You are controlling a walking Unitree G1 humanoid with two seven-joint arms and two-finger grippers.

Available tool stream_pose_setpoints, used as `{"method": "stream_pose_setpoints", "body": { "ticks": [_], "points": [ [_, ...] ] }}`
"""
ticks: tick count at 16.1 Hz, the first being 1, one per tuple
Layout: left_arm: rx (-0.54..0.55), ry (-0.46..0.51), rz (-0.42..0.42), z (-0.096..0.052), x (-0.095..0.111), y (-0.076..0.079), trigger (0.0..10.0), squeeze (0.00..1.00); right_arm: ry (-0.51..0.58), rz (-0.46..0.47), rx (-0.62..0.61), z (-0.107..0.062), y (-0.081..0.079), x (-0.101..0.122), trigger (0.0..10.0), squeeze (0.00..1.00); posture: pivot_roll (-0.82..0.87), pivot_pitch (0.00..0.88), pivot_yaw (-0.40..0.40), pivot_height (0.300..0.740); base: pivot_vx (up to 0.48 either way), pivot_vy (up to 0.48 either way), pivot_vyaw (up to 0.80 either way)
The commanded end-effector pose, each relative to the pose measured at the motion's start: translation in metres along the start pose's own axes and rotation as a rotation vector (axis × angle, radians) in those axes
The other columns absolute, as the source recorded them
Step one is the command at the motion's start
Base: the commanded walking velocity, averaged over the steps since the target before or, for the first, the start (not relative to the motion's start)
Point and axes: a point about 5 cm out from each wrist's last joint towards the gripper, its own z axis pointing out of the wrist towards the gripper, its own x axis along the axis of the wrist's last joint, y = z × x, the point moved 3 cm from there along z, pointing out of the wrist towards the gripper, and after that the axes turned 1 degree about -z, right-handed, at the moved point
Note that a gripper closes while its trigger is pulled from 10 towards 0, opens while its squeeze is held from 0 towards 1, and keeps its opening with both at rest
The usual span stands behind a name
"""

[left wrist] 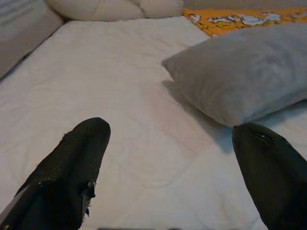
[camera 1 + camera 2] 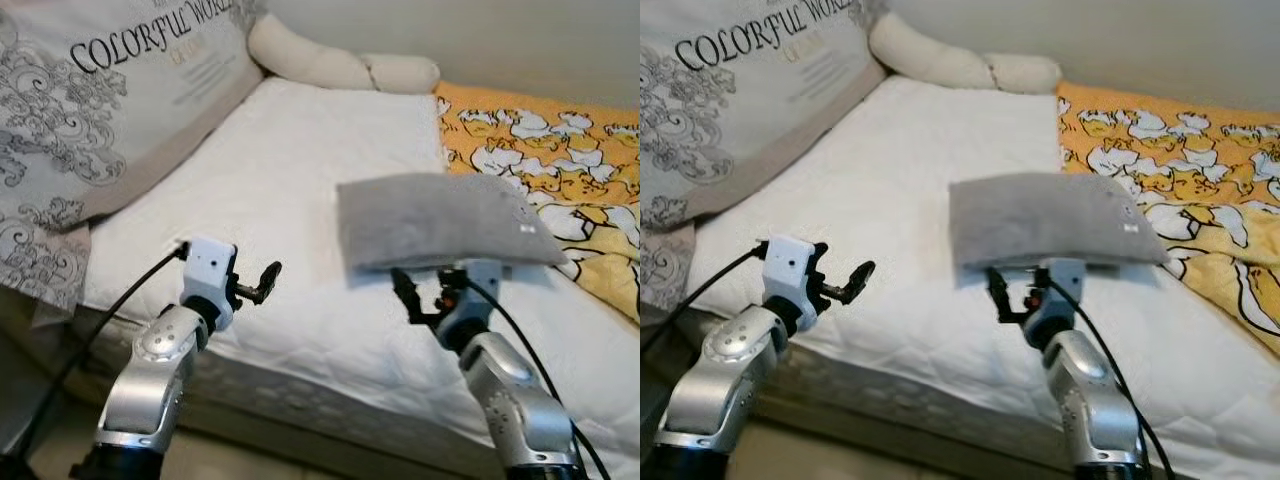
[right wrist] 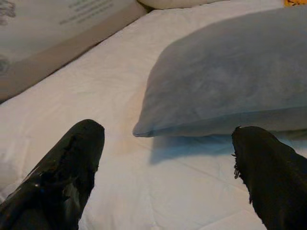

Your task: Clean up the room

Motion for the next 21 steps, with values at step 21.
{"method": "stream_pose_setpoints", "body": {
  "ticks": [21],
  "points": [
    [0.08,0.023,-0.053,0.001,0.008,-0.017,10.0,0.0,0.065,-0.035,-0.011,0.012,-0.007,0.018,10.0,1.0,-0.01,0.0,-0.025,0.74,0.208,0.0,-0.06]
  ]
}}
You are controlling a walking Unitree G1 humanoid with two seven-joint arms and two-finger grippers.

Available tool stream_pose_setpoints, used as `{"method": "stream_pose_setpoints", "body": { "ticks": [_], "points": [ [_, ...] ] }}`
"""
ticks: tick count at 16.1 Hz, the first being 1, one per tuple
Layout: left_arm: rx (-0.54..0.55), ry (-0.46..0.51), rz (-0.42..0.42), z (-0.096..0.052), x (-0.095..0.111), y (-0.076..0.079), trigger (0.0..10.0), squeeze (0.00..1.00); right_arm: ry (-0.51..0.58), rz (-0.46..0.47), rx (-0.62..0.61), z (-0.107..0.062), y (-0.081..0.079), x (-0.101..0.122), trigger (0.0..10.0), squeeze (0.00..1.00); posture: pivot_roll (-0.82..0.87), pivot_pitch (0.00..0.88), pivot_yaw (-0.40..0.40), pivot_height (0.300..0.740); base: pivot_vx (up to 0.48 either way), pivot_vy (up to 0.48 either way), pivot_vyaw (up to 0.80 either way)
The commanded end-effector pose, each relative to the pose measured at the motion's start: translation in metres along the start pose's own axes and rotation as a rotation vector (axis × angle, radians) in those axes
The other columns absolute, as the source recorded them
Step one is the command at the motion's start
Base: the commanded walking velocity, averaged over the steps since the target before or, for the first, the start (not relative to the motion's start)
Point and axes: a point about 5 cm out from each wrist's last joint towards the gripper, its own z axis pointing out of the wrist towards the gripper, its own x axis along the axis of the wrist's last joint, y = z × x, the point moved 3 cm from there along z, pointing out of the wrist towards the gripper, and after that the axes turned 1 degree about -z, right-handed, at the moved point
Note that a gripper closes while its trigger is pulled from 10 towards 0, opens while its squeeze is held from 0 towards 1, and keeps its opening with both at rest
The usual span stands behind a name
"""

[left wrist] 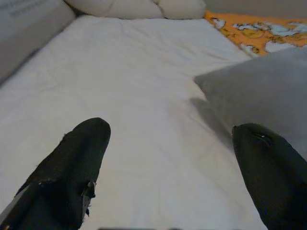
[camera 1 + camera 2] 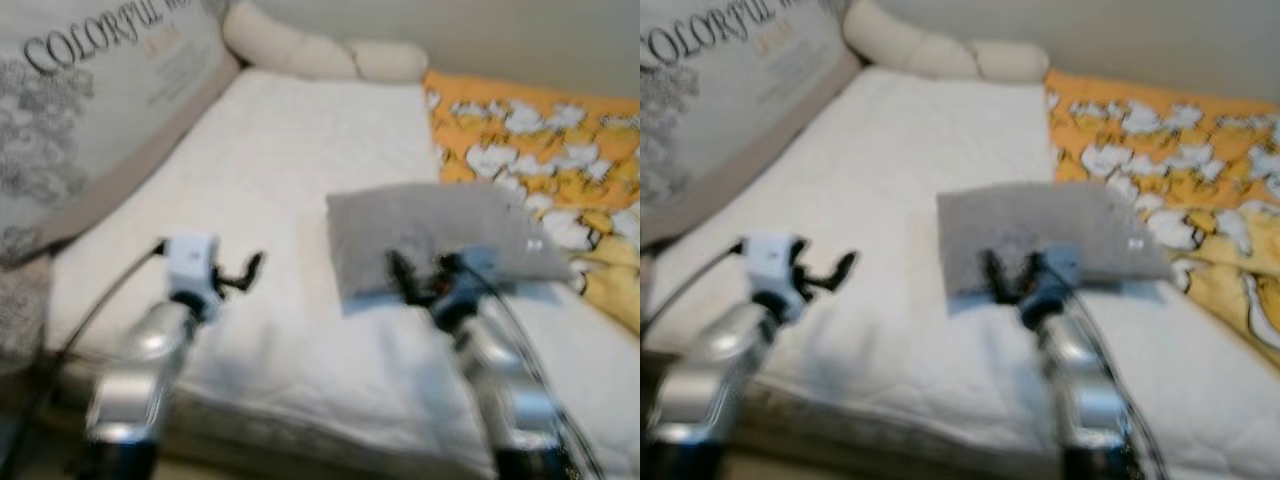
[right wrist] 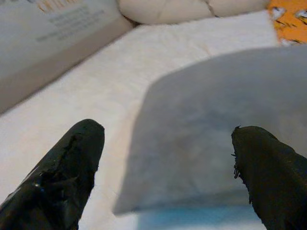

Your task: Clean up the room

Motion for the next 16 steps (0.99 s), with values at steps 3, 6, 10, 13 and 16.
{"method": "stream_pose_setpoints", "body": {
  "ticks": [3,6,10,13,16],
  "points": [
    [-0.038,0.006,-0.003,0.003,0.003,0.012,10.0,0.0,0.007,-0.02,-0.042,-0.004,0.015,0.004,10.0,1.0,-0.01,0.0,-0.023,0.74,0.311,0.0,0.0],
    [-0.046,0.002,0.0,0.004,0.002,0.013,10.0,0.0,0.008,-0.022,-0.041,-0.004,0.015,0.004,10.0,1.0,-0.02,0.0,-0.021,0.74,0.3,0.0,0.0],
    [-0.062,-0.004,0.013,0.003,0.0,0.017,10.0,0.0,0.004,-0.019,-0.048,-0.003,0.016,0.003,10.0,1.0,-0.02,0.0,-0.022,0.74,0.072,0.0,0.0],
    [-0.071,-0.008,0.017,0.003,-0.001,0.018,10.0,0.0,0.001,-0.019,-0.064,-0.003,0.019,0.003,10.0,1.0,-0.02,0.0,-0.021,0.74,0.0,0.0,0.0],
    [-0.119,-0.029,0.035,0.002,-0.005,0.023,10.0,0.0,-0.039,-0.02,-0.195,-0.005,0.039,-0.003,10.0,1.0,-0.02,0.0,-0.02,0.74,0.0,0.0,0.0]
  ]
}}
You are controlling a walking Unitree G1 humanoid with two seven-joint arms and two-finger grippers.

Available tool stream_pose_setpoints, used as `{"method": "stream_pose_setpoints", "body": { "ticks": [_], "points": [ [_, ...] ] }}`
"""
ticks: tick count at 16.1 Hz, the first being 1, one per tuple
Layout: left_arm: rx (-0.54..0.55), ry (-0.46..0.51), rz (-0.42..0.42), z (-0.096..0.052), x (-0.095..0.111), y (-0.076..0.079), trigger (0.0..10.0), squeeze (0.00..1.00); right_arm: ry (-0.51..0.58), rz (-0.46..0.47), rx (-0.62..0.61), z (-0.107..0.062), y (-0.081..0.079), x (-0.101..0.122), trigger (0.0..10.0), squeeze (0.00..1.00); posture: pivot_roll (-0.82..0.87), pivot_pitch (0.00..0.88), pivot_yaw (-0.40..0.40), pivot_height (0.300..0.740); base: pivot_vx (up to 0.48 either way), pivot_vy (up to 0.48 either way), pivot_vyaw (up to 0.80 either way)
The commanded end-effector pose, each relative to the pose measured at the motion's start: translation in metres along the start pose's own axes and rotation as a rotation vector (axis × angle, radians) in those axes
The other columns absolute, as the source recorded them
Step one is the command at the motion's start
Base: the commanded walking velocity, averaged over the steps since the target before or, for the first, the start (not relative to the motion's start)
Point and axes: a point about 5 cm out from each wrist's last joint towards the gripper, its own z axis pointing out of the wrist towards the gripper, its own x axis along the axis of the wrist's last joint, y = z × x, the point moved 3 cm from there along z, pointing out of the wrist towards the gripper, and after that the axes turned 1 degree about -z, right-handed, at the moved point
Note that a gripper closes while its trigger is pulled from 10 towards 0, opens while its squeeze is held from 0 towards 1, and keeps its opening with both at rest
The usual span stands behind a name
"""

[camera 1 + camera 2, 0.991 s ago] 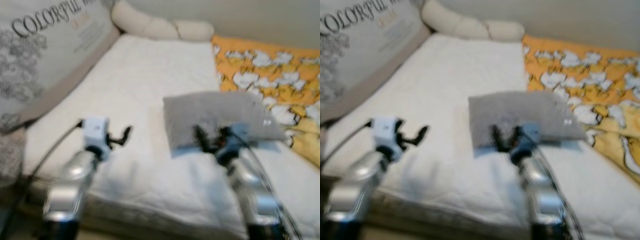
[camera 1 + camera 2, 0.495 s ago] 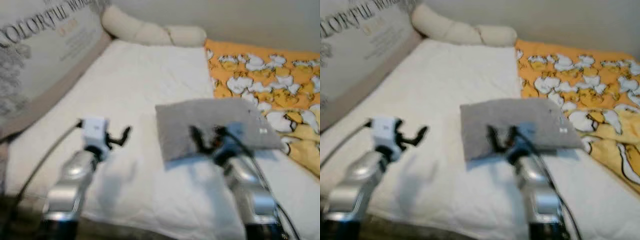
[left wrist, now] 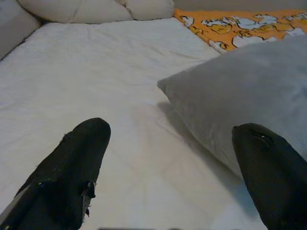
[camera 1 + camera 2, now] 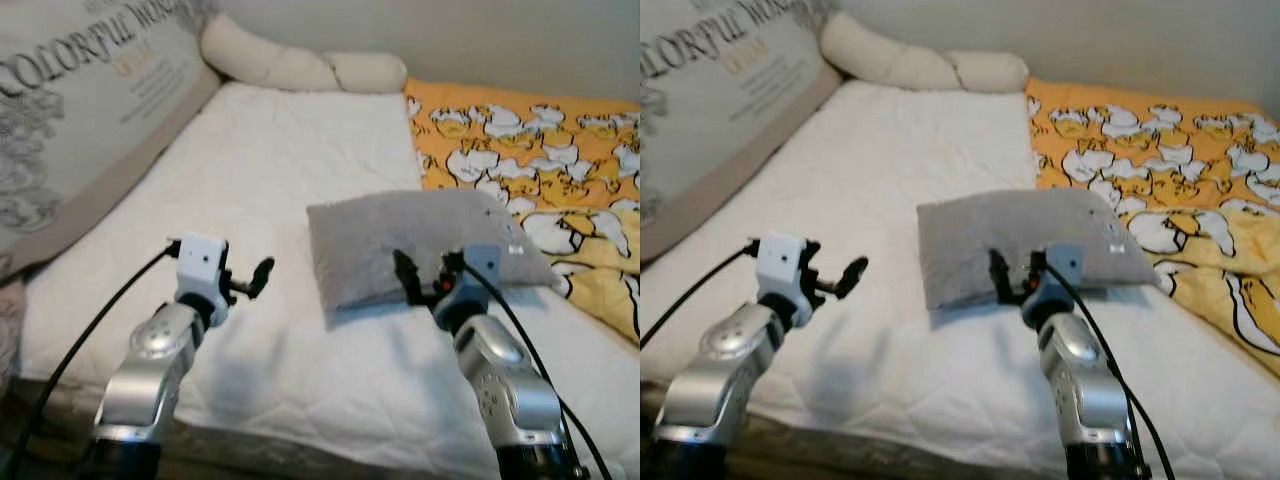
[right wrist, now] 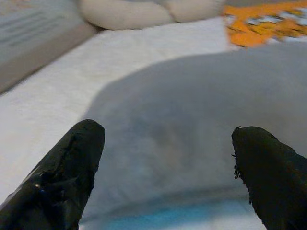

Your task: Clean up the room

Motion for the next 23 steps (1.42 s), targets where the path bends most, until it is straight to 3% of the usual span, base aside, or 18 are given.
{"method": "stream_pose_setpoints", "body": {
  "ticks": [1,2,4,6,9,13,16,17,23],
  "points": [
    [-0.04,-0.008,0.01,0.0,0.0,0.007,10.0,0.0,-0.045,0.03,-0.104,-0.001,0.019,-0.007,10.0,1.0,-0.03,0.0,-0.017,0.74,0.0,0.0,0.0],
    [-0.073,-0.023,0.03,-0.001,-0.002,0.008,10.0,0.0,-0.084,0.104,-0.16,-0.001,0.031,-0.014,10.0,1.0,-0.03,0.0,-0.015,0.74,0.0,0.0,0.0],
    [-0.103,-0.037,0.056,-0.002,-0.004,0.009,10.0,0.0,-0.103,0.188,-0.18,0.002,0.036,-0.018,10.0,1.0,-0.03,0.0,-0.015,0.74,0.0,0.0,0.0],
    [-0.123,-0.044,0.078,-0.003,-0.003,0.008,10.0,0.0,-0.128,0.264,-0.174,0.008,0.036,-0.022,10.0,1.0,-0.03,0.0,-0.008,0.74,0.0,0.0,0.0],
    [-0.124,-0.045,0.09,-0.002,-0.001,0.003,10.0,0.0,-0.109,0.291,-0.14,0.014,0.031,-0.015,10.0,1.0,-0.03,0.0,0.011,0.74,0.0,0.0,0.0],
    [-0.048,-0.024,0.038,0.002,-0.003,0.007,10.0,0.0,-0.052,0.224,-0.084,0.003,0.016,-0.009,10.0,1.0,-0.04,0.0,0.004,0.74,0.0,0.0,0.0],
    [-0.013,0.022,0.014,0.001,0.004,0.006,10.0,0.0,0.009,0.12,0.018,0.0,-0.004,0.002,10.0,1.0,-0.02,0.0,-0.02,0.74,0.0,0.0,0.0],
    [-0.003,0.038,0.007,0.0,0.008,0.005,10.0,0.0,0.049,0.128,0.051,-0.001,-0.011,0.01,10.0,1.0,-0.02,0.0,-0.024,0.74,0.0,0.0,0.0],
    [0.015,0.043,0.005,0.004,0.009,0.007,10.0,0.0,0.052,0.074,0.086,-0.002,-0.016,0.015,10.0,1.0,-0.01,0.0,-0.041,0.74,0.04,0.0,-0.13]
  ]
}}
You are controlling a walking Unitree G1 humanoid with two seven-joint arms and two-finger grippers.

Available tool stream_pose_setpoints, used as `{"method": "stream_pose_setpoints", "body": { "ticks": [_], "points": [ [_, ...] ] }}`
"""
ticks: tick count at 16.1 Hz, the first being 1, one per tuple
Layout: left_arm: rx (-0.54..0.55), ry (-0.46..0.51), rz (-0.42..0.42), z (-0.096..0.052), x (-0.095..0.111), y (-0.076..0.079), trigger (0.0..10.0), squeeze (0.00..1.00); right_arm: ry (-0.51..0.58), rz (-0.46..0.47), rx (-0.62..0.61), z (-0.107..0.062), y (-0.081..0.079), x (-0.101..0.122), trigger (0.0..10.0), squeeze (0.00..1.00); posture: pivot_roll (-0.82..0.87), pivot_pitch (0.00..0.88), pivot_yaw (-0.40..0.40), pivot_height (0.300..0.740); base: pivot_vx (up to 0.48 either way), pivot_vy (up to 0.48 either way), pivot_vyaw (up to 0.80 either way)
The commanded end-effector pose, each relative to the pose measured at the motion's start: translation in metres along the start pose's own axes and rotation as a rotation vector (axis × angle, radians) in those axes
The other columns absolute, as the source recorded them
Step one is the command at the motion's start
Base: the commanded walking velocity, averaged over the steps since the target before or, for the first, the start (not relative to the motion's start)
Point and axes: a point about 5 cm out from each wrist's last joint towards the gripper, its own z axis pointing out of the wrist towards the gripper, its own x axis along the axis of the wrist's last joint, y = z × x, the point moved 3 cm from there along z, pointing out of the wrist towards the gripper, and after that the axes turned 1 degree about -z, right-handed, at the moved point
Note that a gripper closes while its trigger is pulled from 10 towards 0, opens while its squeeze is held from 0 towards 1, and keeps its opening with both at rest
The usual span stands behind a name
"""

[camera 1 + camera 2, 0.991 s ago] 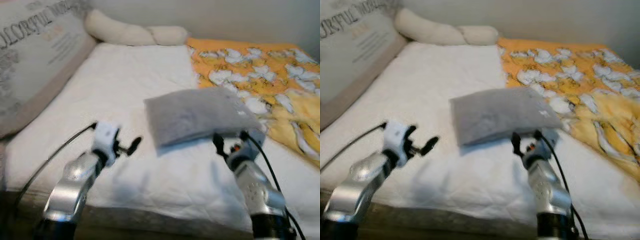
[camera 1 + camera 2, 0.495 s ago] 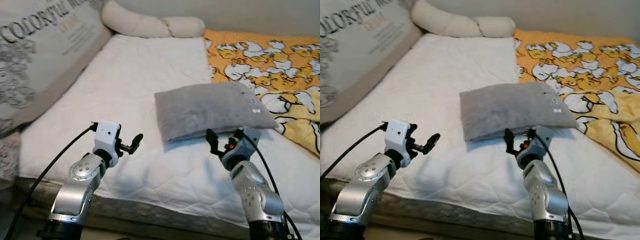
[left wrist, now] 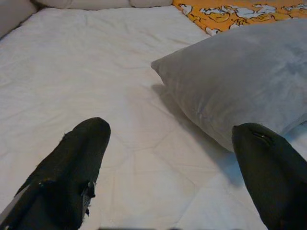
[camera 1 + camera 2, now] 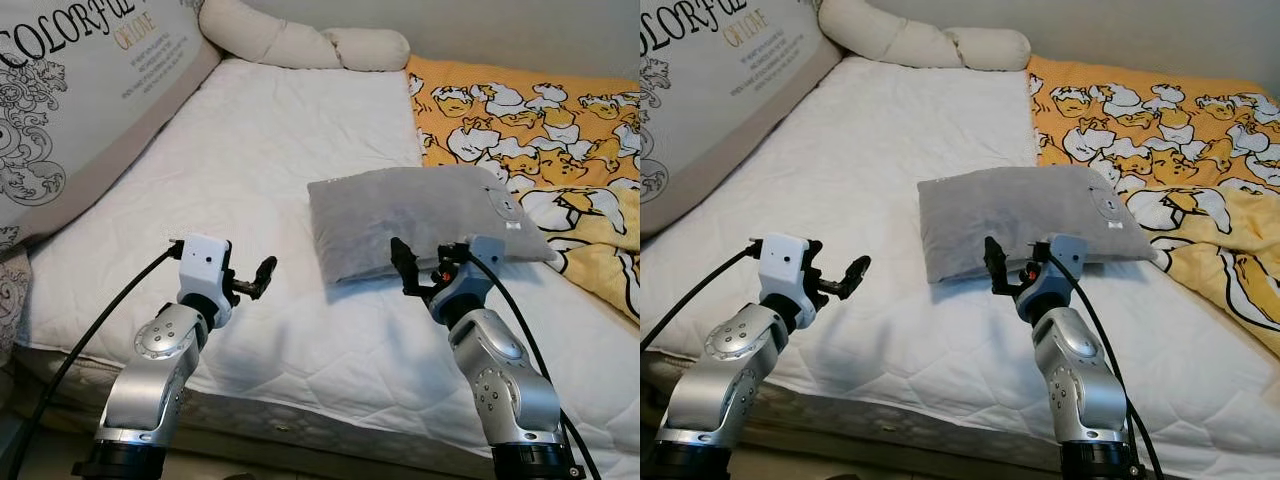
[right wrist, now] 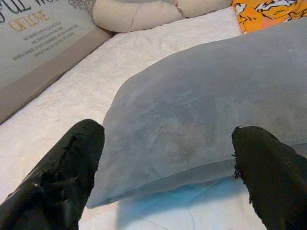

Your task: Clean up the room

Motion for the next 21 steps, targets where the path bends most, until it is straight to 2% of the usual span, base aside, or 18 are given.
{"method": "stream_pose_setpoints", "body": {
  "ticks": [1,8,10,12,18,21],
  "points": [
    [-0.007,0.024,0.009,0.0033,0.0072,0.0034,10.0,0.0,-0.003,-0.015,-0.01,0.0,0.0032,0.0008,10.0,1.0,-0.01,0.0,-0.041,0.74,0.24,0.0,-0.78],
    [0.002,0.029,0.017,0.0065,0.0114,-0.0018,10.0,0.0,0.01,-0.016,-0.006,0.0046,0.0013,0.0047,10.0,1.0,-0.01,0.0,-0.037,0.74,0.243,0.0,-0.11],
    [0.001,0.026,0.016,0.0065,0.0109,-0.0022,10.0,0.0,-0.004,-0.064,0.006,0.0046,0.0008,0.0031,10.0,1.0,-0.02,0.0,-0.034,0.74,0.244,0.0,0.4],
    [0.003,0.027,0.002,0.0061,0.0103,-0.0024,10.0,0.0,0.007,-0.045,-0.007,0.0044,0.0016,0.004,10.0,1.0,-0.02,0.0,-0.034,0.74,0.24,0.0,0.8],
    [-0.005,0.018,0.004,0.0054,0.0087,-0.0024,10.0,0.0,-0.003,-0.019,-0.023,0.0049,0.0038,0.0022,10.0,1.0,-0.02,0.0,-0.028,0.74,0.242,0.0,0.0],
    [-0.006,0.019,-0.002,0.0054,0.0087,-0.0027,10.0,0.0,0.009,-0.022,-0.026,0.0061,0.0033,0.0033,10.0,1.0,-0.02,0.0,-0.026,0.74,0.242,0.0,-0.51]
  ]
}}
